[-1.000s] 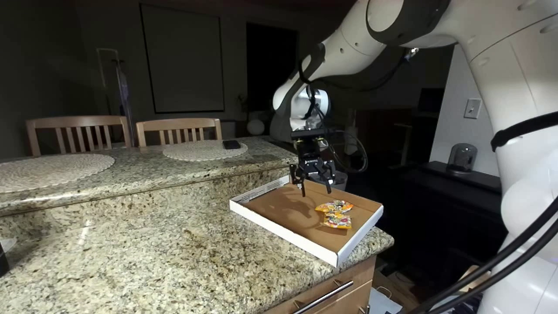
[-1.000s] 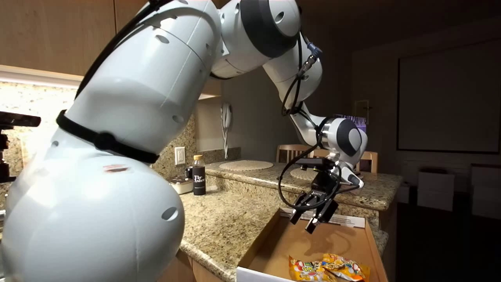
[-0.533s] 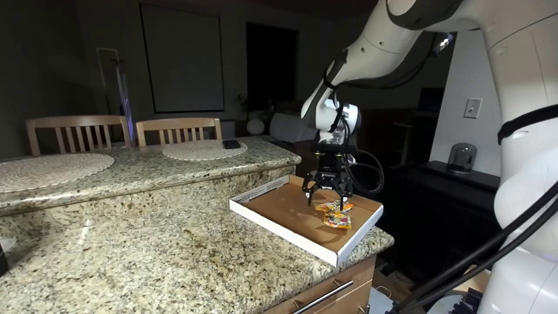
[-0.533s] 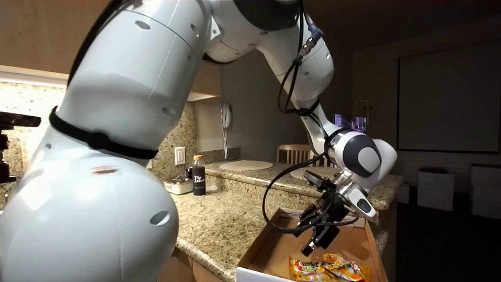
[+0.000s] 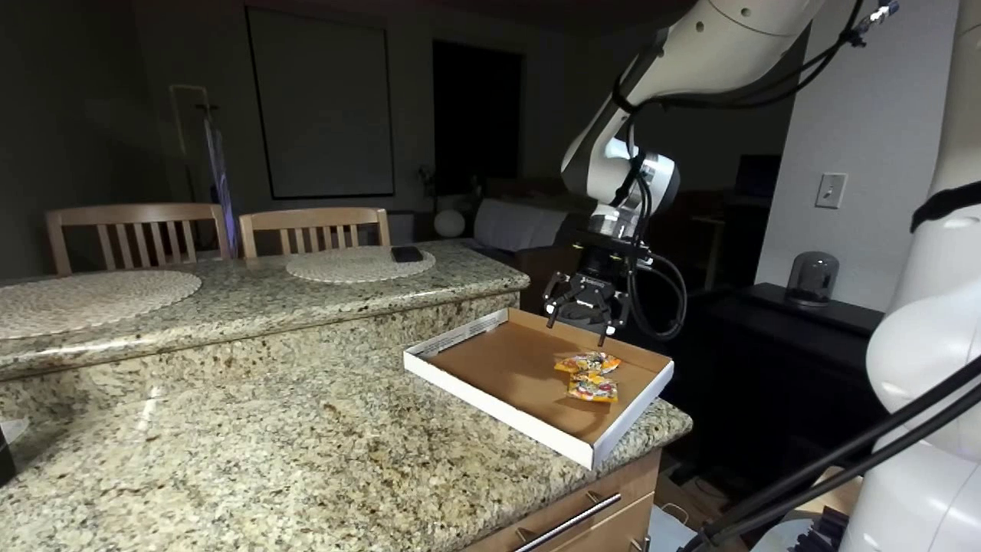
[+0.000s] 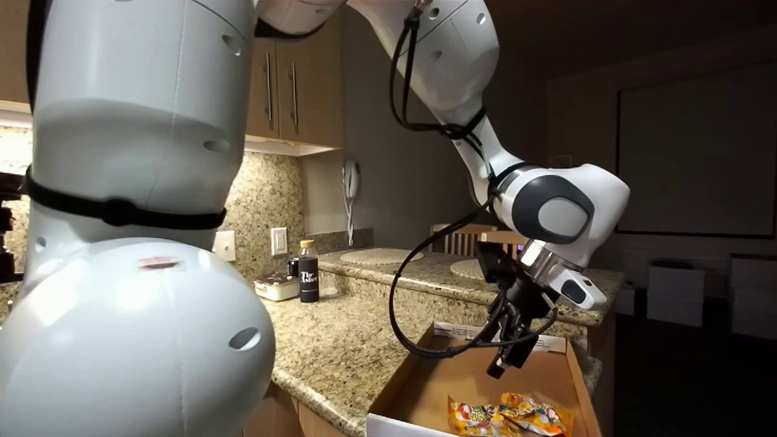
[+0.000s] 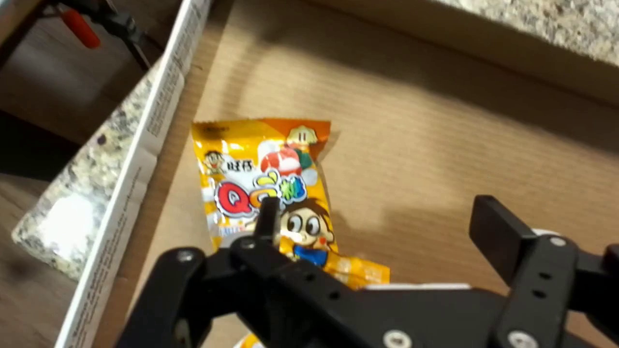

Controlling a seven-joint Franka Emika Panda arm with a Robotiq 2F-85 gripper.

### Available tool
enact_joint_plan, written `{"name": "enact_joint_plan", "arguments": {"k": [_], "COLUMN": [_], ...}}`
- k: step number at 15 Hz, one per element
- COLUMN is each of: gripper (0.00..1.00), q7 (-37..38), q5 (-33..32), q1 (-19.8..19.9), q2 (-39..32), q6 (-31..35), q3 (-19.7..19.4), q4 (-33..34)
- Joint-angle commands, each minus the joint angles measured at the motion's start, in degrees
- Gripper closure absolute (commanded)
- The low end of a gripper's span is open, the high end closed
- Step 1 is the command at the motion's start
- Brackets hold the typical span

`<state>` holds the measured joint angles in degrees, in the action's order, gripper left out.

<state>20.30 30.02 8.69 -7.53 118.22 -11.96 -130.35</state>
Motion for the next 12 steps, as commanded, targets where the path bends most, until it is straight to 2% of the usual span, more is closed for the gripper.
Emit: {"name": "enact_joint_plan", "arguments": {"k": [1,5,7,12], "gripper": [0.00,0.00,0.00,0.00], "q7": [2.56,9.75,14.60,21.86], "q5": [1.96,0.76,-0.81,-2.15], "q1": [-0.85,-2.85,-4.02,-4.80], "q2": [2.26,-1.46,-3.36,-8.25], "q6": [15.11,33.90,39.42,41.62], "q3": [1.64,3.46,3.42,2.29], "q4": [-5.46,-8.32,-9.89,-10.64]}}
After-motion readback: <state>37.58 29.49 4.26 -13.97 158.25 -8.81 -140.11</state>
